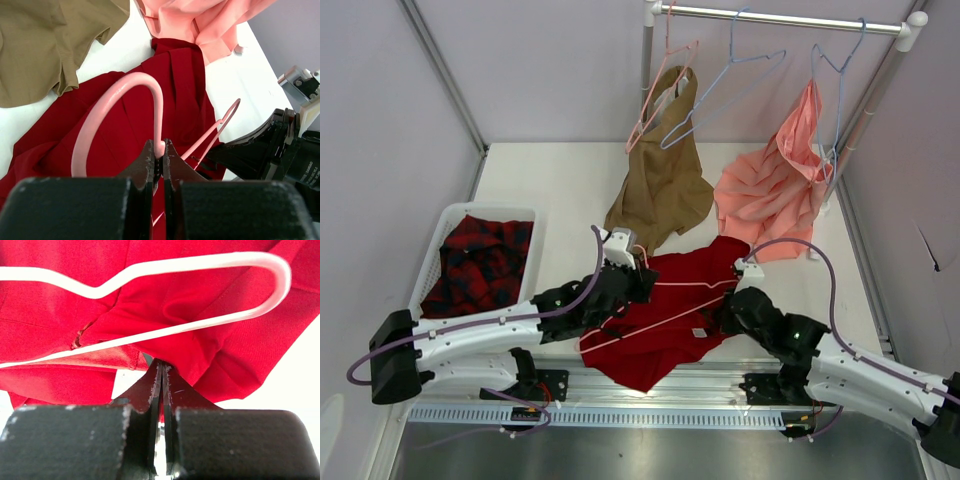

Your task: Place the skirt on the hanger

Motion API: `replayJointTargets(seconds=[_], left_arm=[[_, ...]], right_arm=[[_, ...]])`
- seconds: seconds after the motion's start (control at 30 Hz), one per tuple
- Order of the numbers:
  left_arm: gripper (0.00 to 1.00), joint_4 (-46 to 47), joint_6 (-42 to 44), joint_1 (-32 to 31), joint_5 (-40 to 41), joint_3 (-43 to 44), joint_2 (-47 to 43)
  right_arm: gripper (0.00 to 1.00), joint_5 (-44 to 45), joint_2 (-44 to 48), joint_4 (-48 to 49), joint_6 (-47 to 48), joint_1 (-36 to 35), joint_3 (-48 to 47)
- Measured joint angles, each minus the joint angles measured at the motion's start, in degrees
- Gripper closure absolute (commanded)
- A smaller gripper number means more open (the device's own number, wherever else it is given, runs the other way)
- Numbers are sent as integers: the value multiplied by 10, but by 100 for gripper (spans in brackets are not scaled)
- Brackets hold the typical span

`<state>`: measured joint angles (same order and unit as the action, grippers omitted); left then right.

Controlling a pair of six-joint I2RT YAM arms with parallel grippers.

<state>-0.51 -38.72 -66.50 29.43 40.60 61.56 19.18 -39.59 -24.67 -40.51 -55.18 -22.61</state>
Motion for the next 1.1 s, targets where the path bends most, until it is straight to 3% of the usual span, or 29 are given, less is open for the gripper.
replayJointTargets(seconds=[0.97,1.1], left_arm=[[100,-17,57,2,-39,-39,-53],[100,-18,57,2,-30,-41,-54]], right_arm=[[100,-115,6,-2,-10,141,-1],[92,-140,-6,11,-3,144,-1]])
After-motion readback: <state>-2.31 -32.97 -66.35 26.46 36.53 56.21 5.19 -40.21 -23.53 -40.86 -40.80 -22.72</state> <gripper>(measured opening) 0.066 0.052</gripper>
